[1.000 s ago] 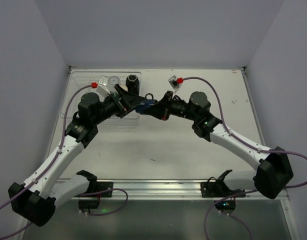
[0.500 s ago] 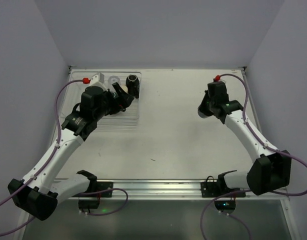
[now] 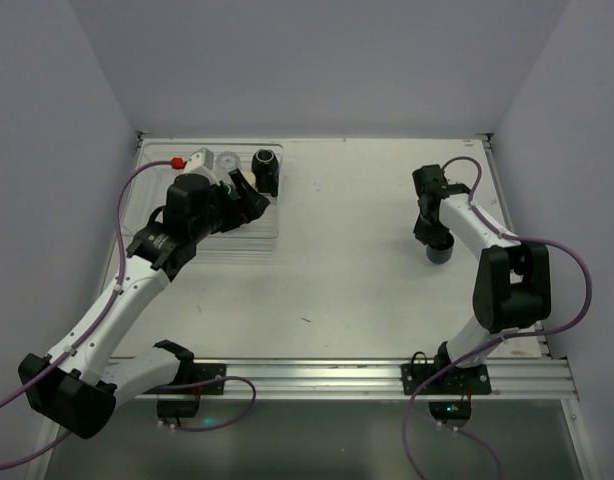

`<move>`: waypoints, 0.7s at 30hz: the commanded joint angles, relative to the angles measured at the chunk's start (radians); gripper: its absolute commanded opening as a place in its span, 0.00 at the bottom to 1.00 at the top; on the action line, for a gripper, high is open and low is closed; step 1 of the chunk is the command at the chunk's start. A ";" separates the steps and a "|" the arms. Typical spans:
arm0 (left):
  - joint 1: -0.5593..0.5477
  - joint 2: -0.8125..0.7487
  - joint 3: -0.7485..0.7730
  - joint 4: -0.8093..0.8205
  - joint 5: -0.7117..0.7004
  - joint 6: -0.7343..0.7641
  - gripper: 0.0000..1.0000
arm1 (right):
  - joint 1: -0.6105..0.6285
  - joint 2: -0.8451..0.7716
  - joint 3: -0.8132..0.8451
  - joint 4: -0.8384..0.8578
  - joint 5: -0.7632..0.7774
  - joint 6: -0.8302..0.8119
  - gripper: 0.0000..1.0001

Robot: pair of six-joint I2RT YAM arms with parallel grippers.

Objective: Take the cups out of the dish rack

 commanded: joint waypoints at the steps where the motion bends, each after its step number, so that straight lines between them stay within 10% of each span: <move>1: 0.004 0.001 0.002 0.012 -0.023 0.032 0.99 | -0.023 -0.002 0.032 0.014 0.026 -0.034 0.00; 21: 0.007 0.042 0.063 -0.084 -0.170 0.113 1.00 | -0.066 0.046 -0.062 0.126 -0.087 -0.084 0.00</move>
